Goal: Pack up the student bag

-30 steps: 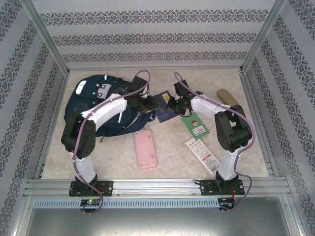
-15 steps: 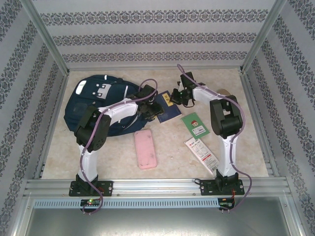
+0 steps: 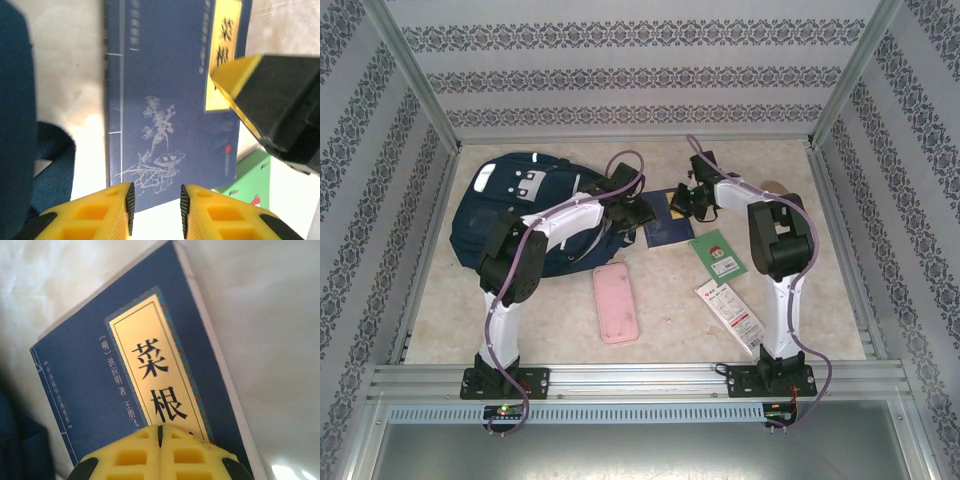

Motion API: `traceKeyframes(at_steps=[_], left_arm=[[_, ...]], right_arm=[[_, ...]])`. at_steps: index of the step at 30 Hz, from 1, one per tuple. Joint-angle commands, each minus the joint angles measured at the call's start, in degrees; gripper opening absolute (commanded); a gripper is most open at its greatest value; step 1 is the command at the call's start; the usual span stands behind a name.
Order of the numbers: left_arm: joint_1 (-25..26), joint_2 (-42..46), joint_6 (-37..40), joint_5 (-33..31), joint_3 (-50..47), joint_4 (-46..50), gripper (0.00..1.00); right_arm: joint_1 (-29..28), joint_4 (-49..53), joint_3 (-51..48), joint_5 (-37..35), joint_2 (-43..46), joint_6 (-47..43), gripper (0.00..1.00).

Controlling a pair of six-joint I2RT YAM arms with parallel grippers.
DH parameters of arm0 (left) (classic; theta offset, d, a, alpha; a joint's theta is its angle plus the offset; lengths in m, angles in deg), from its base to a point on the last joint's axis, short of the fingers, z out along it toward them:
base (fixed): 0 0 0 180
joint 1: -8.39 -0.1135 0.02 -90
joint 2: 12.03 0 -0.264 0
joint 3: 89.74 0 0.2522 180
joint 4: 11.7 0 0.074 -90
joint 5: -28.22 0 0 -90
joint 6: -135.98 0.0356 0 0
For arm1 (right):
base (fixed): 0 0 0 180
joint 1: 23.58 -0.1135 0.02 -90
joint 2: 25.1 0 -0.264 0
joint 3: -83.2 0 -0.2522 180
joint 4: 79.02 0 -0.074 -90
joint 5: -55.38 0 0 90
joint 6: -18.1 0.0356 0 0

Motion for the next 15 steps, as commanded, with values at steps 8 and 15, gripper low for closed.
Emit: traceKeyframes(at_steps=[8, 15], left_arm=[[0.4, -9.3, 6.7, 3.8, 11.1, 3.0, 0.41], [0.3, -11.9, 10.5, 1.3, 14.3, 6.7, 0.47]], right_arm=[[2.2, 1.3, -3.4, 0.8, 4.9, -4.9, 0.14], [2.6, 4.6, -4.9, -8.4, 10.8, -9.5, 0.32]])
